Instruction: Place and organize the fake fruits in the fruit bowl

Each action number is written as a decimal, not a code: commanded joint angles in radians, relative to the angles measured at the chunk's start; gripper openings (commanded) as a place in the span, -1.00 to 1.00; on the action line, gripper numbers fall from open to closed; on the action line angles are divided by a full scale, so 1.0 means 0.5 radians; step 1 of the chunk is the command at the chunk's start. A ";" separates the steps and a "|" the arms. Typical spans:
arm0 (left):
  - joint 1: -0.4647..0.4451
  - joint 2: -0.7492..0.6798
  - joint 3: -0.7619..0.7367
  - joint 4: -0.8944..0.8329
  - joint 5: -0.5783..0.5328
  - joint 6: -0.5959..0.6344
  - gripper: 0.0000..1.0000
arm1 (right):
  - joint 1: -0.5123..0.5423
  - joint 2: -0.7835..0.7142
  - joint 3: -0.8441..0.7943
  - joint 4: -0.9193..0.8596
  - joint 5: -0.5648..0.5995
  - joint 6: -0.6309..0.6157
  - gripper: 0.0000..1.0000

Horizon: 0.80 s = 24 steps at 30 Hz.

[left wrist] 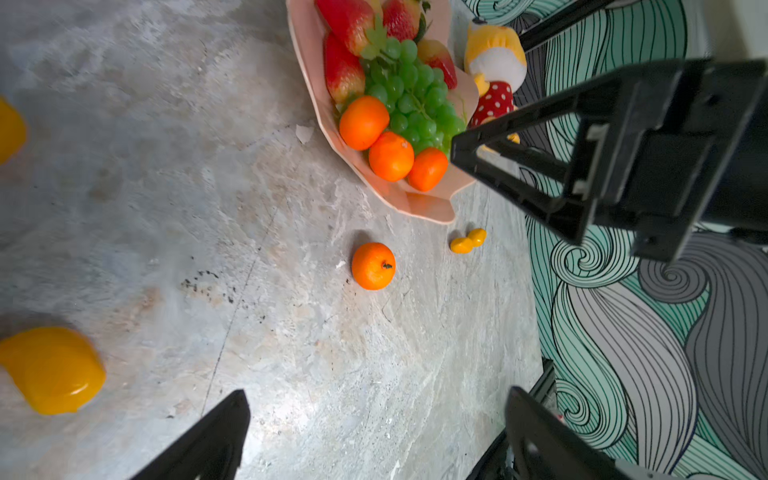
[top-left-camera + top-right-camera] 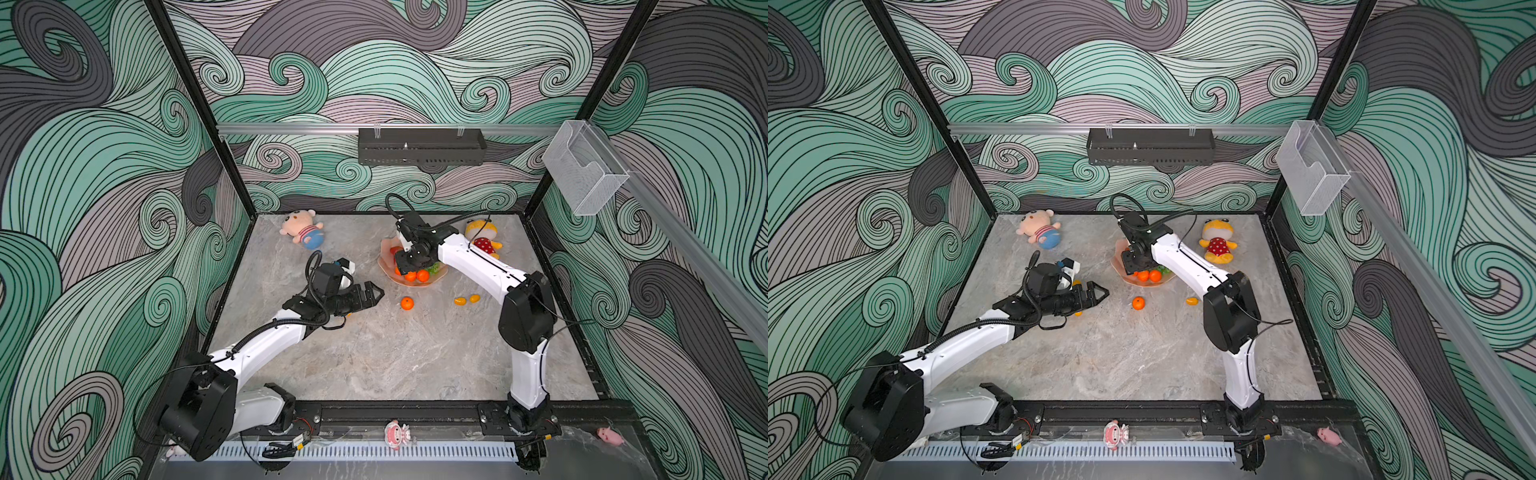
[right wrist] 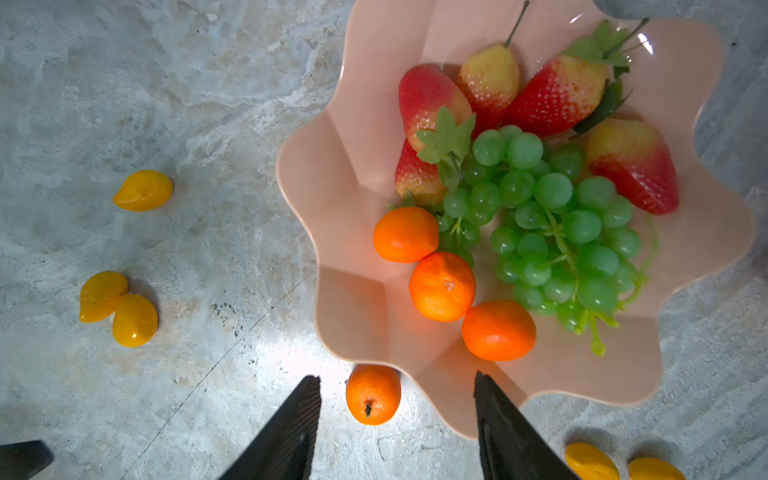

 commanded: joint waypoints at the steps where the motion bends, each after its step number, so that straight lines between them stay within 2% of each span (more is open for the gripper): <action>1: -0.104 -0.029 -0.018 -0.042 -0.097 0.014 0.97 | 0.029 -0.145 -0.142 0.042 0.016 0.071 0.18; 13: -0.229 -0.082 -0.114 0.007 -0.164 -0.070 0.97 | 0.207 -0.581 -0.730 0.165 -0.021 0.297 0.12; 19: -0.227 -0.112 -0.180 0.031 -0.187 -0.152 0.97 | 0.312 -0.568 -0.836 0.202 -0.013 0.378 0.12; 24: -0.210 -0.098 -0.167 0.034 -0.185 -0.155 0.97 | 0.319 -0.452 -0.811 0.195 0.101 0.395 0.15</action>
